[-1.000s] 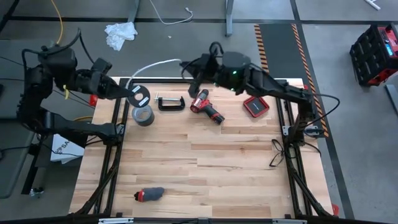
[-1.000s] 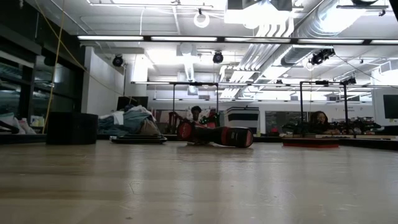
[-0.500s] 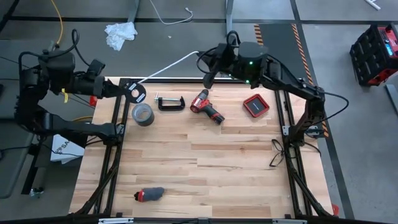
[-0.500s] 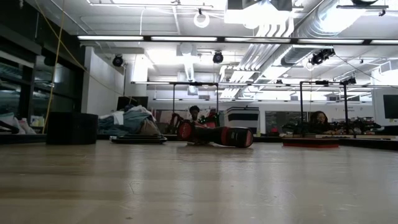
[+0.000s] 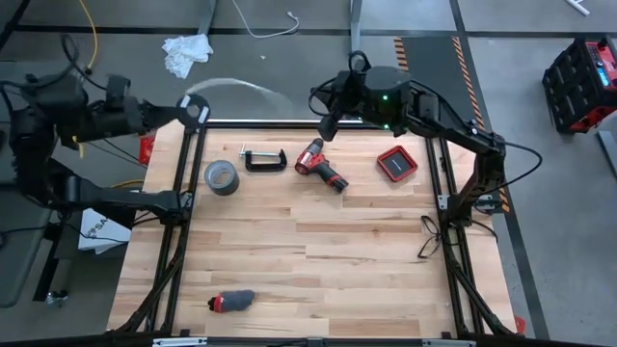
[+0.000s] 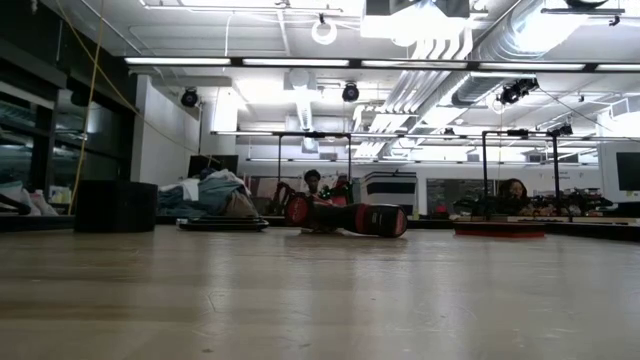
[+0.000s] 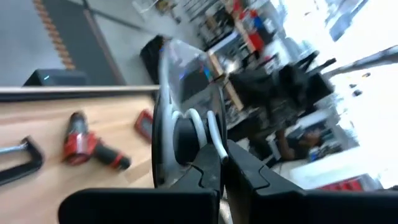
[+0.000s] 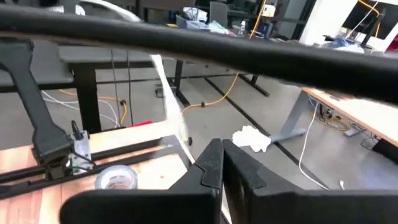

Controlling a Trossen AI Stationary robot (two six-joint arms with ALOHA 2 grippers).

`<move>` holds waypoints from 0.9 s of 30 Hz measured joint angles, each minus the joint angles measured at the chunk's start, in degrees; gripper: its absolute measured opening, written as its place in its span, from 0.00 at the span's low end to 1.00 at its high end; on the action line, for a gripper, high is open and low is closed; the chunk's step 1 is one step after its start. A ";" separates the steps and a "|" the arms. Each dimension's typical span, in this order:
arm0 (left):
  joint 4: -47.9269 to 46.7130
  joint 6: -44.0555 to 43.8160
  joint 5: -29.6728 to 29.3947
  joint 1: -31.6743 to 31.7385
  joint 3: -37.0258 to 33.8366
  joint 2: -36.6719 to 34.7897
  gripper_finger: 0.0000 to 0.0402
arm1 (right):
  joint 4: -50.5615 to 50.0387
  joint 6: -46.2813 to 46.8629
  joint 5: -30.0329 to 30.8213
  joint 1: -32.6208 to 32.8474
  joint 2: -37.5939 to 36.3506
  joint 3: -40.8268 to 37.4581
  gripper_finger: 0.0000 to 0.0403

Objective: Coil cords
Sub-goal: Coil the white cable wire into the black spool

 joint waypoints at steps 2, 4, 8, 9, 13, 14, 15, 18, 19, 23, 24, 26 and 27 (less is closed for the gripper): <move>1.93 -0.31 -0.25 0.00 0.07 0.07 0.00 | -0.68 0.24 -0.14 0.00 0.21 0.00 0.00; 2.66 -0.31 -0.22 0.00 0.07 0.16 0.00 | -2.28 0.15 0.98 0.02 0.34 0.00 0.00; 1.25 -0.31 0.05 0.00 0.00 -0.04 0.00 | -2.90 0.07 0.67 -0.12 0.02 0.00 0.00; 0.92 -0.19 0.59 0.00 0.00 -0.04 0.00 | -2.44 0.08 -0.06 -0.13 -0.09 0.00 0.00; 0.20 5.40 4.50 0.00 0.09 0.38 0.00 | -2.07 0.88 -4.91 -0.20 0.11 0.00 0.00; -0.83 8.24 5.65 0.00 0.11 0.75 0.00 | -2.03 1.44 -6.75 -0.20 0.28 0.00 0.00; -2.76 10.95 6.65 0.00 0.09 1.19 0.00 | -2.17 2.22 -9.12 -0.20 0.36 0.00 0.00; -10.70 16.45 8.95 -0.02 0.05 3.25 0.00 | -1.85 5.01 -16.63 -0.35 0.98 0.00 0.00; -13.49 17.51 9.87 -0.01 0.03 4.33 0.00 | -2.07 6.15 -18.52 -0.34 1.15 0.00 0.00; -17.18 24.32 16.87 0.00 0.02 9.67 0.00 | -4.53 8.63 -20.82 -0.33 3.46 0.04 0.00; -16.74 26.34 18.41 -0.04 -0.02 11.03 0.00 | -5.50 9.12 -20.79 -0.35 3.96 0.04 0.00; -16.26 30.73 18.72 -0.04 -0.06 13.12 0.00 | -8.45 10.16 -20.80 -0.35 5.12 0.00 0.02; -16.31 33.81 18.27 -0.04 -0.06 13.71 0.00 | -9.29 10.16 -20.80 -0.35 5.62 0.00 0.04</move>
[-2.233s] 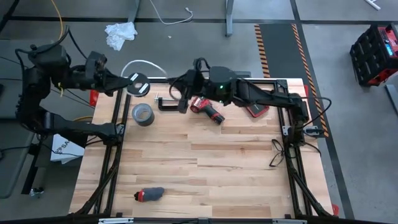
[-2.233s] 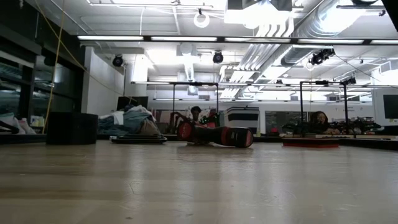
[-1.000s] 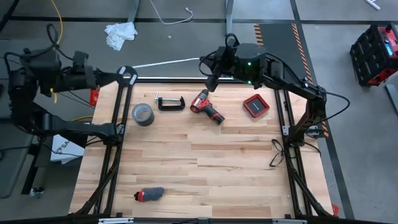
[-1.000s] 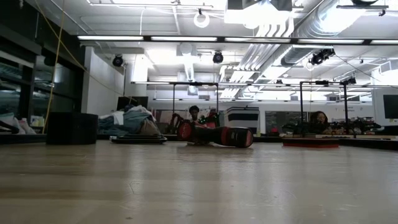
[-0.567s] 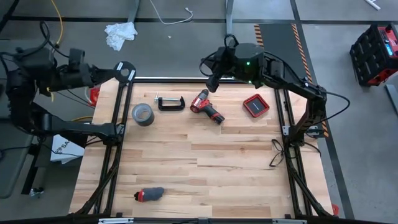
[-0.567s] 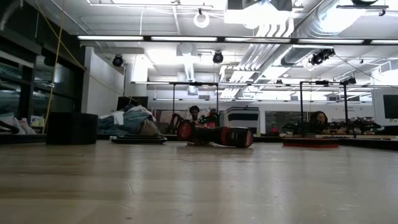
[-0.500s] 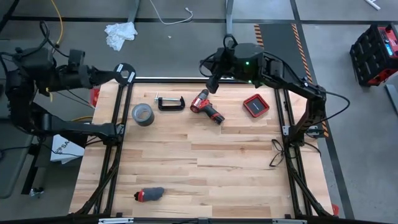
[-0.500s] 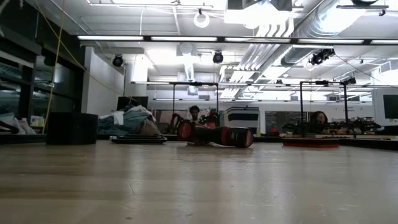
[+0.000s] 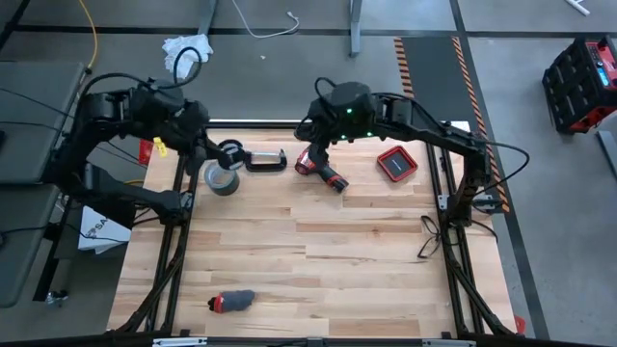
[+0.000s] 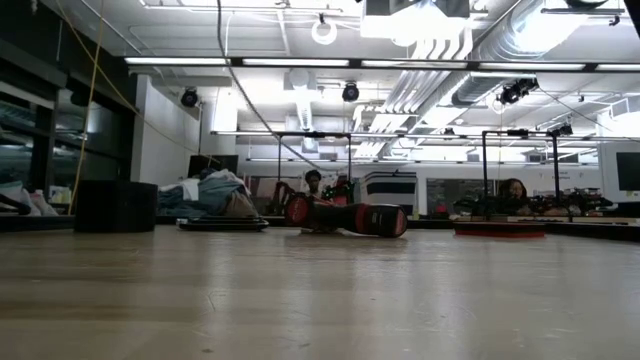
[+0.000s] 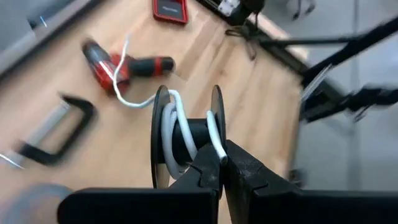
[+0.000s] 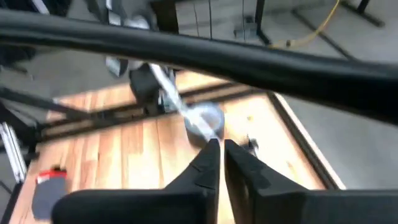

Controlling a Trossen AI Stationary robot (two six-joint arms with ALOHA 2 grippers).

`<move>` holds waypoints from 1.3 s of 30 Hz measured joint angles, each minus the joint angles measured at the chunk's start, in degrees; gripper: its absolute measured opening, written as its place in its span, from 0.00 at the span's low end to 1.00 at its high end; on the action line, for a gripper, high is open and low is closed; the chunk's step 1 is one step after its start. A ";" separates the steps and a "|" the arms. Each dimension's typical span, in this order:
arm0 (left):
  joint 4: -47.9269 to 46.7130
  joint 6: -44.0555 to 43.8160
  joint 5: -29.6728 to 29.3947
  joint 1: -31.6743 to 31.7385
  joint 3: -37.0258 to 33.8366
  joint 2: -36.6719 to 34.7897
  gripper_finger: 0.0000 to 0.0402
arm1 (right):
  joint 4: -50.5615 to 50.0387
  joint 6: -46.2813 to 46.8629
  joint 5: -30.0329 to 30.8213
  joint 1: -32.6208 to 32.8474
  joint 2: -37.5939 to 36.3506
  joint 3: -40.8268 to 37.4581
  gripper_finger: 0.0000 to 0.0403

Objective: Coil cords
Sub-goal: Coil the white cable wire into the black spool

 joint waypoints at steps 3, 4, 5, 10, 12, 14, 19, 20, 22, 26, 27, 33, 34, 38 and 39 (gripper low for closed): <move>-1.44 10.68 -3.26 0.00 0.07 1.17 0.00 | -0.93 -0.26 0.00 0.17 1.19 0.00 0.11; -1.69 13.31 -4.29 -0.03 0.07 1.55 0.00 | -0.72 -0.28 0.00 0.21 1.51 0.00 0.14; -1.54 15.43 -4.75 -0.07 0.06 1.90 0.00 | 0.12 -0.33 0.00 0.37 1.88 0.00 0.18; 3.90 19.73 -5.01 -0.07 0.02 1.29 0.00 | 7.41 -1.33 -0.07 1.23 3.88 0.00 0.34; 7.98 19.74 -4.22 -0.07 0.08 0.67 0.00 | 9.64 -2.53 -0.20 1.63 5.03 0.00 0.40; 11.67 18.65 -3.64 -0.07 0.07 0.29 0.00 | 10.77 -2.87 -0.22 1.97 6.14 0.00 0.43; 17.72 15.73 -3.63 -0.09 0.07 -1.46 0.00 | 13.66 -0.60 -1.03 2.05 6.73 -0.04 0.45; 18.92 15.14 -3.74 -0.09 0.07 -1.68 0.00 | 14.48 0.09 -1.71 2.04 6.69 -0.02 0.45; 21.75 13.88 -4.17 -0.09 0.07 -1.80 0.00 | 15.68 1.47 -2.56 2.10 6.69 -0.02 0.45; 27.94 12.16 -4.59 -0.09 0.04 -1.62 0.00 | 17.07 1.11 -0.83 2.29 6.69 -0.02 0.45; 29.57 11.73 -4.59 -0.09 0.04 -1.68 0.00 | 16.92 0.16 0.76 2.33 6.69 -0.02 0.45; 32.74 10.77 -4.63 -0.09 0.07 -2.33 0.00 | 17.22 -1.55 5.94 2.21 6.69 -0.02 0.45; 32.76 10.38 -4.83 -0.09 0.07 -2.53 0.00 | 17.22 -1.55 6.05 2.19 6.69 -0.02 0.45; 32.88 10.13 -7.55 -0.09 0.07 -3.95 0.00 | 18.57 -1.49 5.40 2.37 6.69 -0.02 0.45; 33.01 10.12 -8.29 -0.09 0.07 -4.31 0.00 | 18.91 -1.31 4.99 2.52 6.51 -0.02 0.45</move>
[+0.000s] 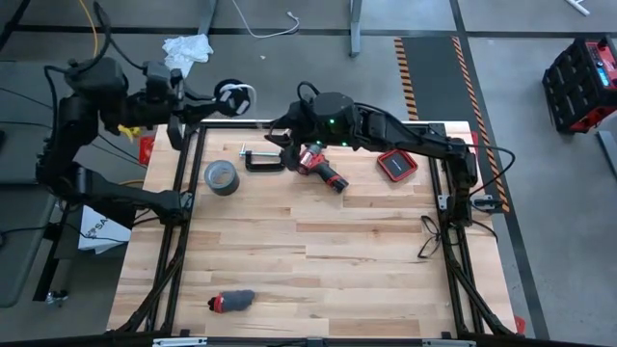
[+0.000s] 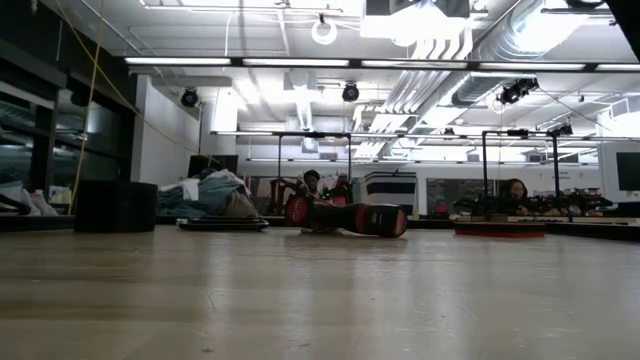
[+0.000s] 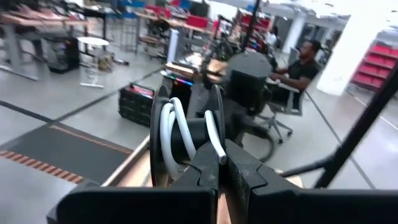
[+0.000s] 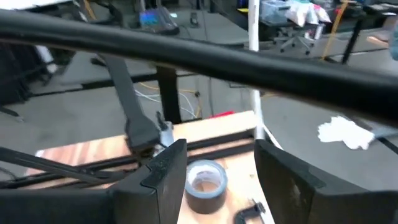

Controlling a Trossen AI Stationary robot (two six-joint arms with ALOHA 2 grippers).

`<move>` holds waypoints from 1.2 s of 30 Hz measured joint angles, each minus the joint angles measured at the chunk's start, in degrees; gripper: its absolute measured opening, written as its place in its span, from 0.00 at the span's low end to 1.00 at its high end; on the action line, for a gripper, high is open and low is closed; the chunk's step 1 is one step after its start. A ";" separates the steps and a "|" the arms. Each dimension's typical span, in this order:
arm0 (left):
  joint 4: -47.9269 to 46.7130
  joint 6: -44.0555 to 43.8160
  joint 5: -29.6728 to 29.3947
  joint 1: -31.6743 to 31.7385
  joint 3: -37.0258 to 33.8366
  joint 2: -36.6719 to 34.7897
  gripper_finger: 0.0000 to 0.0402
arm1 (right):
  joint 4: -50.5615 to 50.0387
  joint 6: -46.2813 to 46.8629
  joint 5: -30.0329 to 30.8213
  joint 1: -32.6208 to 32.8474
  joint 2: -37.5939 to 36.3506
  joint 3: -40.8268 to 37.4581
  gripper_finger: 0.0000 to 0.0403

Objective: Coil cords
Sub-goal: Coil the white cable wire into the black spool

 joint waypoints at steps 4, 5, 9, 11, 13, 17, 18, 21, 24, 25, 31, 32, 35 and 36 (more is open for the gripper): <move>2.42 -0.92 -3.10 0.02 -0.02 -0.90 0.00 | 0.30 0.94 -0.55 0.34 -0.21 0.02 0.45; 3.49 -1.28 -3.47 0.02 0.00 -1.05 0.00 | 0.25 2.14 -0.59 0.32 -0.13 0.02 0.45; 6.85 -1.97 -4.50 0.02 0.00 -1.35 0.00 | 1.95 4.93 -0.60 0.35 1.10 0.02 0.45; 7.51 -2.29 -4.61 0.02 0.00 -1.30 0.00 | 4.64 4.79 -0.36 0.54 1.76 0.02 0.45; 8.39 -4.25 -4.60 0.02 -0.02 -1.08 0.00 | 6.32 4.35 0.62 0.65 2.38 0.02 0.45; 10.52 -7.60 -4.40 0.02 -0.02 -1.18 0.00 | 7.45 0.39 5.76 0.71 3.70 0.04 0.45; 11.18 -8.58 -4.18 0.02 0.00 -1.20 0.00 | 7.47 -0.79 7.83 0.64 3.95 0.02 0.45; 11.76 -10.93 -3.04 0.02 0.00 -1.28 0.00 | 7.80 -5.04 13.17 0.62 4.01 0.00 0.45; 11.85 -12.40 -2.42 0.00 -0.02 -1.38 0.00 | 8.51 -6.76 14.80 0.89 3.49 0.02 0.45; 11.98 -12.38 -2.45 0.00 -0.02 -1.57 0.00 | 8.76 -6.76 14.80 1.11 3.46 0.02 0.45; 13.62 -12.61 -3.82 0.00 0.00 -1.72 0.00 | 8.91 -5.37 13.52 1.74 3.46 0.02 0.45; 14.25 -12.84 -3.82 0.00 0.00 -1.63 0.00 | 8.87 -5.17 13.40 1.67 3.55 0.02 0.45; 15.04 -13.88 -3.80 0.00 -0.02 -1.46 0.00 | 10.17 -5.22 13.39 1.65 4.73 0.02 0.45; 15.74 -13.93 -3.84 0.00 -0.02 -1.43 0.00 | 10.19 -4.56 13.29 1.61 4.90 -0.04 0.45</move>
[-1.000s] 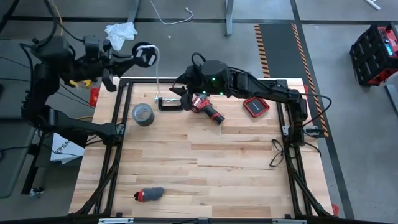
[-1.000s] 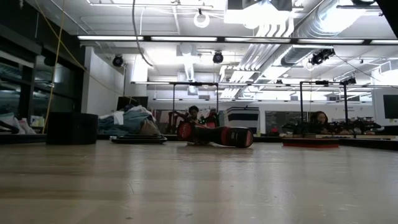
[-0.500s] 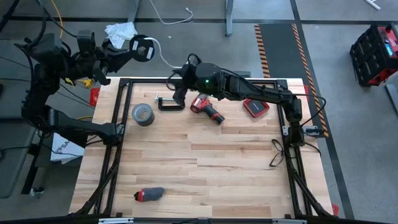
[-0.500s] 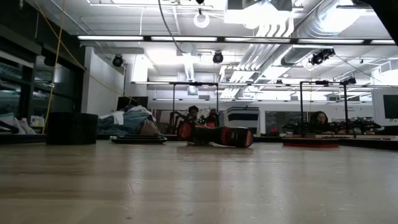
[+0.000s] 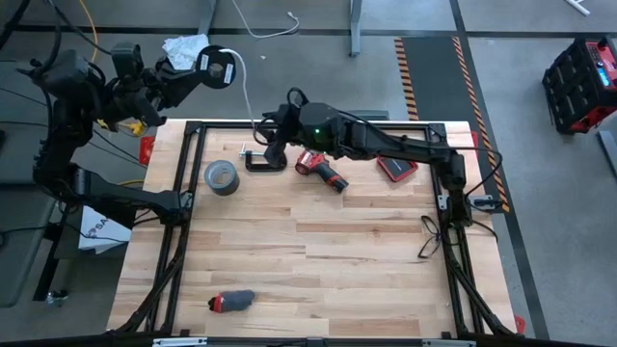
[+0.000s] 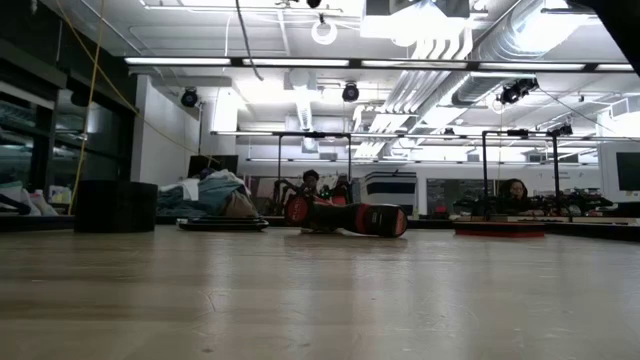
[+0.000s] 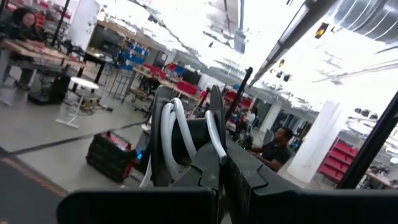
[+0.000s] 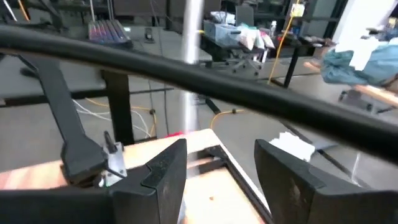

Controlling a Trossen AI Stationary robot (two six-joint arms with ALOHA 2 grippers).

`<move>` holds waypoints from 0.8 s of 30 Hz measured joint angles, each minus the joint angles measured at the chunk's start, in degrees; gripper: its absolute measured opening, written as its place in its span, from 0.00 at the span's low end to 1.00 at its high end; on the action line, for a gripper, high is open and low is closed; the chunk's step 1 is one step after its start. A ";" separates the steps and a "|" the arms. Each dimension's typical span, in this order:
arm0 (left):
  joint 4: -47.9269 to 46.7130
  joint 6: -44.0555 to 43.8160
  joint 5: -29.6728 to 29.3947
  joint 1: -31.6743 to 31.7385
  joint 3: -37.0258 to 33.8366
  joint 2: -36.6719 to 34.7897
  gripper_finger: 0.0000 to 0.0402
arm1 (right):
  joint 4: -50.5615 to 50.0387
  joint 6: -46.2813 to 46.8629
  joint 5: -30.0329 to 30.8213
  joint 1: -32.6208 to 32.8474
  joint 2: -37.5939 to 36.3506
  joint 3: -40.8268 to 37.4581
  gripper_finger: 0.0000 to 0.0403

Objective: Coil cords
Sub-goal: Coil the white cable wire into the black spool

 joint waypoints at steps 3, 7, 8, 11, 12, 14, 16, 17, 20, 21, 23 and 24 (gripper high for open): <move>1.02 -0.44 -0.03 0.00 0.00 -0.03 0.00 | 1.66 0.25 -1.73 0.04 0.36 0.01 0.45; 1.88 -1.05 -0.08 0.00 0.00 0.10 0.00 | 2.07 -2.04 0.70 0.10 0.29 0.07 0.45; 1.93 -1.16 -0.07 0.00 0.00 0.12 0.00 | 2.29 -2.17 0.89 -0.05 0.32 0.07 0.45; 2.50 -1.33 -0.09 0.00 0.00 0.10 0.00 | 4.00 -3.11 0.05 -0.50 0.32 0.07 0.45; 2.94 -1.25 -0.09 0.00 0.00 0.08 0.00 | 4.06 -3.56 0.54 -0.54 0.30 0.07 0.45; 3.47 -1.02 -0.09 0.01 0.00 0.08 0.00 | 3.76 -4.59 2.61 -0.48 0.29 0.07 0.45; 3.47 -1.01 -0.09 0.00 0.00 0.08 0.00 | 3.81 -4.71 3.72 -0.44 0.31 0.07 0.45; 3.44 -1.01 -0.07 0.00 0.00 0.08 0.00 | 4.32 -4.72 3.66 -0.43 0.31 0.07 0.45; 3.47 -1.01 -0.09 0.01 0.00 0.11 0.00 | 5.96 -5.48 2.76 -0.44 0.31 0.07 0.45; 3.48 -1.01 -0.09 0.02 0.00 0.17 0.00 | 6.01 -5.76 2.50 -0.46 0.31 0.07 0.45; 3.50 -1.01 -0.07 0.02 0.00 0.21 0.00 | 6.24 -5.76 2.29 -0.61 0.75 0.07 0.45; 3.53 -0.99 -0.07 0.02 0.00 0.25 0.00 | 6.59 -5.76 2.23 -0.72 0.92 0.07 0.45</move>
